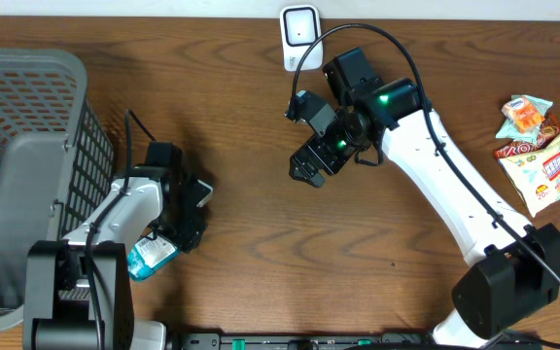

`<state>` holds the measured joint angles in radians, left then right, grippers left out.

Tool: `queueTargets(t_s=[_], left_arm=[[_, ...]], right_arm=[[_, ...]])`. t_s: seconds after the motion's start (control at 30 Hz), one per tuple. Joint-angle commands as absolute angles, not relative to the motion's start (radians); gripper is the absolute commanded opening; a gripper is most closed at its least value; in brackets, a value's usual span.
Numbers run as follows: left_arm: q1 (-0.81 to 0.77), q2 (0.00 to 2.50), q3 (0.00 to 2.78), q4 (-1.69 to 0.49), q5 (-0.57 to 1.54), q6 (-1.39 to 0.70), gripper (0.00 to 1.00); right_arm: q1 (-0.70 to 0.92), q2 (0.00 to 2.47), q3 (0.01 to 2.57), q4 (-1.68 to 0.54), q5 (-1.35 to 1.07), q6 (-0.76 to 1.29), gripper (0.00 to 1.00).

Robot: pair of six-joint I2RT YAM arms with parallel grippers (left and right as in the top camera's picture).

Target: Scan the item barcode

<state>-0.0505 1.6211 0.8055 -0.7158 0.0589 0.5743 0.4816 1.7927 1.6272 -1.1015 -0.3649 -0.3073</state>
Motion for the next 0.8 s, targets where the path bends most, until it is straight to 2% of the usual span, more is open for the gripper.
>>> queueTargets(t_s=[0.0,0.27,0.53,0.77], left_arm=[[-0.052,1.644,0.801,-0.656,0.137,0.544,0.67],[-0.088,1.644,0.811,-0.515,0.270,0.492,0.67],[-0.280,1.644,0.812,-0.318,0.281,0.424,0.67],[-0.361,1.644,0.823,-0.175,0.276,0.398,0.68]], right_arm=[[0.465,1.788,1.622,-1.100,-0.364,-0.322,0.99],[0.465,1.788,1.622,-1.100,-0.339,-0.321,0.99],[0.445,1.788,1.622,-1.091,-0.339,-0.266,0.99],[0.377,1.788,1.622,-1.092,-0.342,-0.220,0.99]])
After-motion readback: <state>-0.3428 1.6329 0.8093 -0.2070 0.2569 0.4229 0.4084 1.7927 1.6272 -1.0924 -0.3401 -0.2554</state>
